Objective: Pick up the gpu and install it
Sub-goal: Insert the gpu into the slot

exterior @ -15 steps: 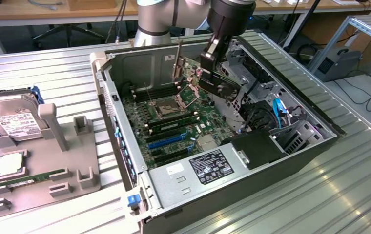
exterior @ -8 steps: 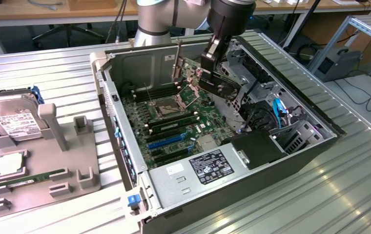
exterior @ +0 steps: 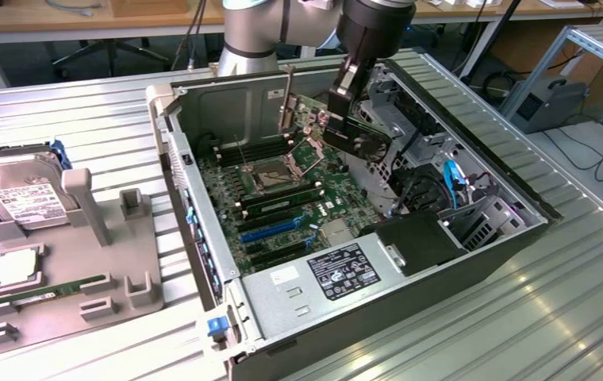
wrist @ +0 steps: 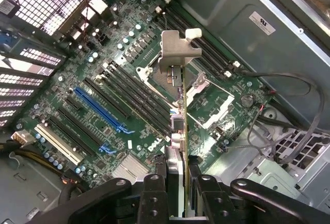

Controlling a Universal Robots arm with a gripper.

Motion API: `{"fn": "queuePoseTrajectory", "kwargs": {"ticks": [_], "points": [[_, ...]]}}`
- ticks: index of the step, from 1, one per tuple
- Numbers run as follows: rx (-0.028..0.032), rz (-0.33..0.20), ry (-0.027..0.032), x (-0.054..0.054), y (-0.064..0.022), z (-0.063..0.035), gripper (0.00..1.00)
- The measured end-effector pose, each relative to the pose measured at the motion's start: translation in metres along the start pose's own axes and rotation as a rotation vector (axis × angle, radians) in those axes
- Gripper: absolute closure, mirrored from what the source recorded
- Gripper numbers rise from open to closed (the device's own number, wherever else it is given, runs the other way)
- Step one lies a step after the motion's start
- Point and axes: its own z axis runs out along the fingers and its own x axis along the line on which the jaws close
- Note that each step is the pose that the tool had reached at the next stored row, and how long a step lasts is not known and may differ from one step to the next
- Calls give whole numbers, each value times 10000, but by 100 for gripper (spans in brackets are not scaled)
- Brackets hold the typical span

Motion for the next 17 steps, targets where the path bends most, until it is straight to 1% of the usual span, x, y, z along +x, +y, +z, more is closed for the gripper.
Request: {"fn": "queuePoseTrajectory", "kwargs": {"ticks": [17], "points": [[-19, -793, 34, 0, 0, 0, 73]]}}
